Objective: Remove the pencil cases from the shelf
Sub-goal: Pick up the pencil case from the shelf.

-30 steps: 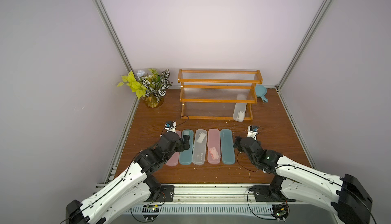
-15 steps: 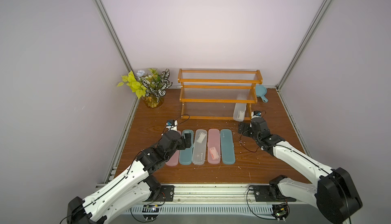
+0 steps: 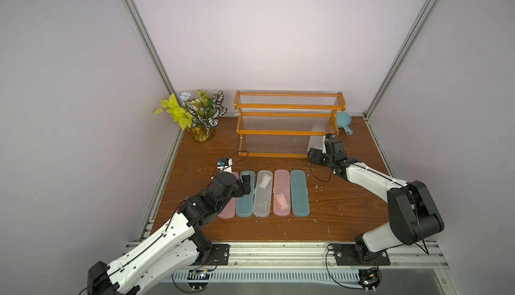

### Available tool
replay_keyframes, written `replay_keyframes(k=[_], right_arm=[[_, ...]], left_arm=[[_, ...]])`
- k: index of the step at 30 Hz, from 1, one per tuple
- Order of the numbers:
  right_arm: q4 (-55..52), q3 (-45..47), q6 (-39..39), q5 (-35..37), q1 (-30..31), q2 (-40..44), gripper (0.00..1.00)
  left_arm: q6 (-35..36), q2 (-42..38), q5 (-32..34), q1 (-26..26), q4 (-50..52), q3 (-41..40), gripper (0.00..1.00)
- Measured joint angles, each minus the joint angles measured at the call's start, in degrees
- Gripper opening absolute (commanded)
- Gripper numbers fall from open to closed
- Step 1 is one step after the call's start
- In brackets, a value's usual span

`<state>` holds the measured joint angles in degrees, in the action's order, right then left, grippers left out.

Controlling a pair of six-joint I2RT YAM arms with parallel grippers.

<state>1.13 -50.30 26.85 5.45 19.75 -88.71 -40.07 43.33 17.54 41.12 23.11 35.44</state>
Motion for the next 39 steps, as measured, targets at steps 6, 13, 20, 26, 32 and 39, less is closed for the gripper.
replay_keyframes(k=[6,13,20,26,32,39], right_arm=[[0.0,-2.6,0.5,-0.3,0.0,-4.3,0.98],[-0.1,-5.8,0.7,-0.2,0.0,-7.4,0.98],[-1.1,-7.1,1.0,0.9,0.0,-9.2,0.98],[-1.4,-7.2,1.0,3.4,0.0,-9.2,0.98],[-0.9,-7.0,1.0,5.1,0.1,-9.2,0.96],[2.6,-4.3,1.0,8.6,1.4,-9.2,0.95]], left_arm=[[0.3,0.0,0.7,0.0,0.9,0.2,0.97],[1.1,0.1,0.9,0.0,1.2,0.3,0.97],[1.7,0.3,1.0,0.0,1.3,0.3,0.97],[2.2,0.4,1.2,0.0,1.4,0.3,0.97],[2.4,0.5,1.2,0.0,1.4,0.3,0.97],[2.8,0.9,1.2,0.0,1.4,0.3,0.97]])
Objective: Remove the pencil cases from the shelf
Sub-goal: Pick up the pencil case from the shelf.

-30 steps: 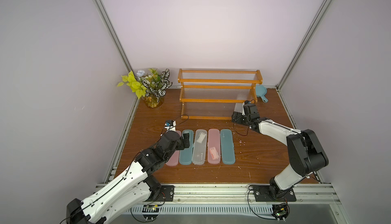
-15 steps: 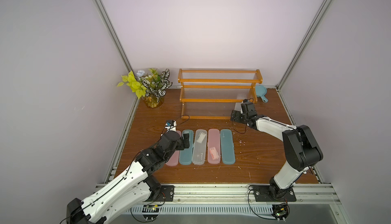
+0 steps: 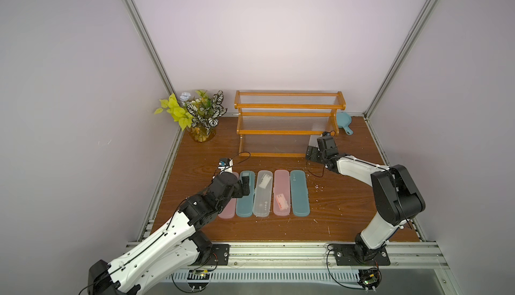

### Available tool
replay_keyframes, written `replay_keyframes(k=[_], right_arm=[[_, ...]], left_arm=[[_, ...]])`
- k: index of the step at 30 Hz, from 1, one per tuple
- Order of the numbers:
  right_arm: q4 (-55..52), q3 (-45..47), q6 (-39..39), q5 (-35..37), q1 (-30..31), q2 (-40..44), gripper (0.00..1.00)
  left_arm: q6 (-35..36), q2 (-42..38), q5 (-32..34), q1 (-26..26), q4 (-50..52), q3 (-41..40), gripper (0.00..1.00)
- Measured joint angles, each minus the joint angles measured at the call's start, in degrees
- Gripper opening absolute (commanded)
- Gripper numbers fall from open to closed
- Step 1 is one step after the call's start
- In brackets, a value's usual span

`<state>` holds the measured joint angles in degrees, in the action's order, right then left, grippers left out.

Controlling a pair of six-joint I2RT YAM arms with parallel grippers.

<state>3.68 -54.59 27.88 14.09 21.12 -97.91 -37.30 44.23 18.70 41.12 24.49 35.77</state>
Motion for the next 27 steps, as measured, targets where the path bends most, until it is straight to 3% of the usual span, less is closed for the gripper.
replay_keyframes(k=[10,27], right_arm=[[4.4,0.9,0.4,6.9,3.2,-0.3,0.95],[5.6,-2.4,1.2,15.9,5.0,-8.0,0.89]], left_arm=[[0.9,0.1,0.0,0.0,0.3,0.8,0.97],[1.9,0.3,0.0,0.0,1.3,0.8,0.97]])
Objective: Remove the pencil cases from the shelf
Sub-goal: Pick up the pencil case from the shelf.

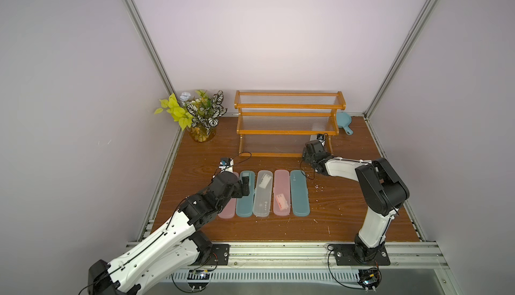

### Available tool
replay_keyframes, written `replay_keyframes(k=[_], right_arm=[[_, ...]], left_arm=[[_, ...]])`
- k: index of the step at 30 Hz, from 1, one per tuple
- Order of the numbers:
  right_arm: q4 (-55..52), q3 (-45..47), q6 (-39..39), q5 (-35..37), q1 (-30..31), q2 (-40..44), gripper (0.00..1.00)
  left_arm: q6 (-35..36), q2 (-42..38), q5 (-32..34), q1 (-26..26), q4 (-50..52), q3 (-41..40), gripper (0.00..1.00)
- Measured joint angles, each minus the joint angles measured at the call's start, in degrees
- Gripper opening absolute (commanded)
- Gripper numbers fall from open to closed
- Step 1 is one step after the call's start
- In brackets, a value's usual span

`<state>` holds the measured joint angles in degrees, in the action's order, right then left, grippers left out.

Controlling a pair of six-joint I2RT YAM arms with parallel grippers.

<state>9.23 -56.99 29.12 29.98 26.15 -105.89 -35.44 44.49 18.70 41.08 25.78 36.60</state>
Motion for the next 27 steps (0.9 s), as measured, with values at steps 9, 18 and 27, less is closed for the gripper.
replay_keyframes(k=[9,18,27], right_arm=[[-0.9,-2.2,1.4,1.7,0.0,-1.9,0.82],[-1.0,-2.4,2.1,1.9,0.1,-2.1,0.77],[-1.4,2.3,2.2,1.3,1.2,2.8,0.76]], left_arm=[[0.4,0.0,0.0,-0.1,0.2,0.0,0.97],[0.4,0.0,0.0,-0.2,0.2,0.0,0.97],[0.4,0.0,0.0,-0.2,0.2,0.0,0.97]])
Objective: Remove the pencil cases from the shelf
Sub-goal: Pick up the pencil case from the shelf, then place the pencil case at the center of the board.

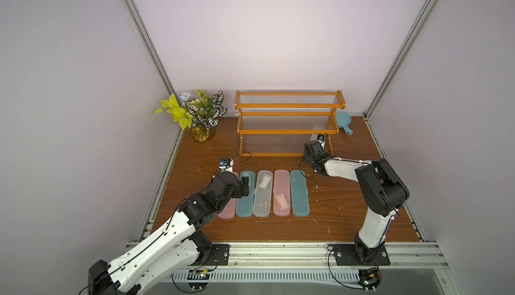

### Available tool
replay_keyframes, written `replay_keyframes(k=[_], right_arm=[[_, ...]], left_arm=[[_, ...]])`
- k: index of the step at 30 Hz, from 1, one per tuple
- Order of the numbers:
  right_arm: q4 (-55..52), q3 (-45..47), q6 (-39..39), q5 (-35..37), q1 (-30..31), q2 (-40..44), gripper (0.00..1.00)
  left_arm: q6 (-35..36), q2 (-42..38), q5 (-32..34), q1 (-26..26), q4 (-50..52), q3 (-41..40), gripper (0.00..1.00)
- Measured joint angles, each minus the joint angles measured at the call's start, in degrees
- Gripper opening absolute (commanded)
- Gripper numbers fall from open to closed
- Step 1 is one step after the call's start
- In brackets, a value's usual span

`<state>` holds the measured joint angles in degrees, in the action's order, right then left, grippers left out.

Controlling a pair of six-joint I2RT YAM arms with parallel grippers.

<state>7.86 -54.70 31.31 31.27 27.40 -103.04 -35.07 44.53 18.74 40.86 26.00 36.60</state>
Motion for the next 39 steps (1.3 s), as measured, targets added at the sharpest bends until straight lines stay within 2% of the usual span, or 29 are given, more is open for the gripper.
replay_keyframes(k=[9,23,32,39], right_arm=[[0.1,10.7,-0.4,-0.1,3.0,12.5,0.76],[-2.4,29.4,1.1,-0.1,11.8,36.1,0.75],[-6.9,36.1,3.0,-1.4,14.8,48.7,0.75],[-11.1,38.2,5.7,-2.2,17.3,52.9,0.76]], left_arm=[[-0.3,-0.9,0.0,0.0,0.0,0.0,0.97],[-2.8,-2.2,0.0,0.0,0.0,0.0,0.97],[-4.5,-3.7,0.0,0.0,-0.4,-0.5,0.97],[-4.6,-3.0,0.0,0.0,-1.1,-0.9,0.97]])
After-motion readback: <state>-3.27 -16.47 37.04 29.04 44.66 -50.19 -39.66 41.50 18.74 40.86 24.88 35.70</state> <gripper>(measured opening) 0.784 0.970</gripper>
